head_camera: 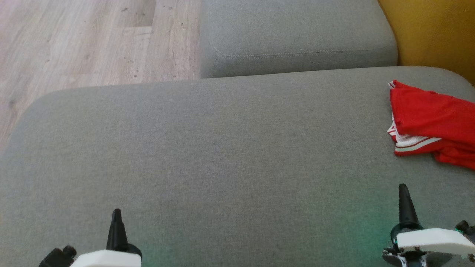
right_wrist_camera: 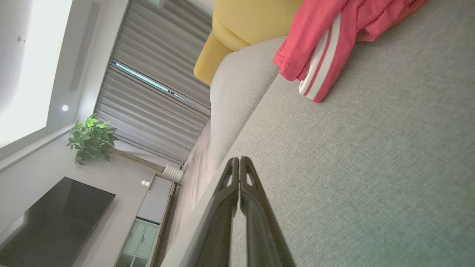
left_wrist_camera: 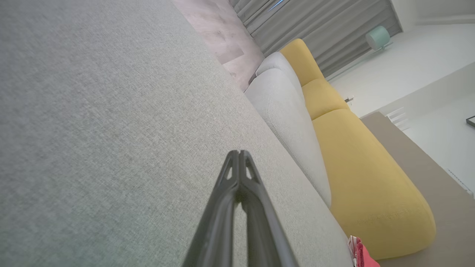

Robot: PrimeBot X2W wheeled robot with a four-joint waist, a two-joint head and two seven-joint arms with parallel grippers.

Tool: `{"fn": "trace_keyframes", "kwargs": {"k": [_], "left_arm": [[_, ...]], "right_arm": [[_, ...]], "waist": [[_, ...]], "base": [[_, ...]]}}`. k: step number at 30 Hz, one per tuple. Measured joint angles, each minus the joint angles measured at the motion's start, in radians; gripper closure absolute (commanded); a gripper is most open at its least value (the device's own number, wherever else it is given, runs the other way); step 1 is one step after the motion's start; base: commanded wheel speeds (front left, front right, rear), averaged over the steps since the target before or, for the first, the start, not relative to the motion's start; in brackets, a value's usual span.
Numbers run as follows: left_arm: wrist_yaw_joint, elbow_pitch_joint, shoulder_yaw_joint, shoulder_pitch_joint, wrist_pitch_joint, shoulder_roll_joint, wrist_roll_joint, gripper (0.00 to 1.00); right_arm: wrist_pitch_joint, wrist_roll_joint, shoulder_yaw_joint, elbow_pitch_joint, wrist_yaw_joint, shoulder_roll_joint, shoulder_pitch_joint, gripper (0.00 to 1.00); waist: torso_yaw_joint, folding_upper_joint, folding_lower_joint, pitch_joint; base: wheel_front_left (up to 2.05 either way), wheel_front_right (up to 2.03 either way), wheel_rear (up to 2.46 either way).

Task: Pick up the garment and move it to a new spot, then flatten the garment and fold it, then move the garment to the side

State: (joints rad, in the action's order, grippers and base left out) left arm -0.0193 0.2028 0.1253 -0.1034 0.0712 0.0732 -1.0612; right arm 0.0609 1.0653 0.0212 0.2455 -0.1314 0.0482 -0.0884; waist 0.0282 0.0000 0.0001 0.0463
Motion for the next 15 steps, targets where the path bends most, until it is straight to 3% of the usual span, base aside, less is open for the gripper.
{"fn": "trace_keyframes", "kwargs": {"k": [15], "left_arm": [[-0.028,0.02,-0.043,0.041,-0.044,0.0,-0.171,1.0]], "right_arm": [[-0.044,0.167,0.024,0.011,0.0,0.0,0.04,1.0]], "waist": [[-0.008,0.0,0.0,-0.015]], "base": [[0.0,0.0,0.0]]}}
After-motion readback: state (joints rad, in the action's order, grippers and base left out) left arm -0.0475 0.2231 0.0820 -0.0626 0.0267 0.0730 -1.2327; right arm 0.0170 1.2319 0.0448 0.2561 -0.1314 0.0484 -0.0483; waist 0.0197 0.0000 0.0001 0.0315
